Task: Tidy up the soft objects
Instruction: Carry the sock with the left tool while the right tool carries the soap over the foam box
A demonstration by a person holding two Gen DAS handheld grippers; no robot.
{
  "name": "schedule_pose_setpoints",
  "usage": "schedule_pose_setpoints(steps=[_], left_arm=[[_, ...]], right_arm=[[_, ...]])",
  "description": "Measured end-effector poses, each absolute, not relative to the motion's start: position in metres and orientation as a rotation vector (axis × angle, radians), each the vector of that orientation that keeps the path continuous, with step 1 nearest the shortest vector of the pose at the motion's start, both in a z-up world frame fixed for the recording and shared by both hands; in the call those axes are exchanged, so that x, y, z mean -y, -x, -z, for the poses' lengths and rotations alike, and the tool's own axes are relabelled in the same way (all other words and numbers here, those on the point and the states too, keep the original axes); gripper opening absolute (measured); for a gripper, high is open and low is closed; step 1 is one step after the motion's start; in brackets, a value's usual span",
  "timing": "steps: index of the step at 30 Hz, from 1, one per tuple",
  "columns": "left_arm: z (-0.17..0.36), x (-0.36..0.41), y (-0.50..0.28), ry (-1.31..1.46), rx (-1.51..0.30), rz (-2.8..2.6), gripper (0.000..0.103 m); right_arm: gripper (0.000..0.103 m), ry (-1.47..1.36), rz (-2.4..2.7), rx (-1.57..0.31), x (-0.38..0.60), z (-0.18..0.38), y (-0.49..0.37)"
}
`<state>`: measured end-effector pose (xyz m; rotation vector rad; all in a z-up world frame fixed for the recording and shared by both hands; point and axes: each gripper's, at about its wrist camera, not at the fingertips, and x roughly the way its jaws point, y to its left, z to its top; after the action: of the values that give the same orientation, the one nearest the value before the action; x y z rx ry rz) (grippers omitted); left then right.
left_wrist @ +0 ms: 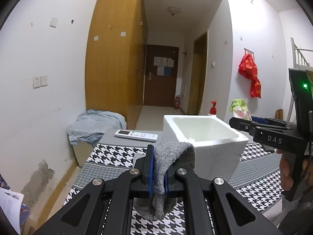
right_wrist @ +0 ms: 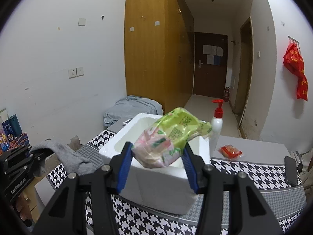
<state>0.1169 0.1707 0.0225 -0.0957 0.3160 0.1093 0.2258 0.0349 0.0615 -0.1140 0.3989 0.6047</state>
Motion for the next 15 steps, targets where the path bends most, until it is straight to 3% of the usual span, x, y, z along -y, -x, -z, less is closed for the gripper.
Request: schedule_pose_setpoints(steps=[15], left_arm=[[-0.018,-0.175,-0.12,0.101,-0.335,-0.109,0.009]], right_arm=[[0.055,0.116,-0.614,-0.431,-0.061,-0.055,-0.252]])
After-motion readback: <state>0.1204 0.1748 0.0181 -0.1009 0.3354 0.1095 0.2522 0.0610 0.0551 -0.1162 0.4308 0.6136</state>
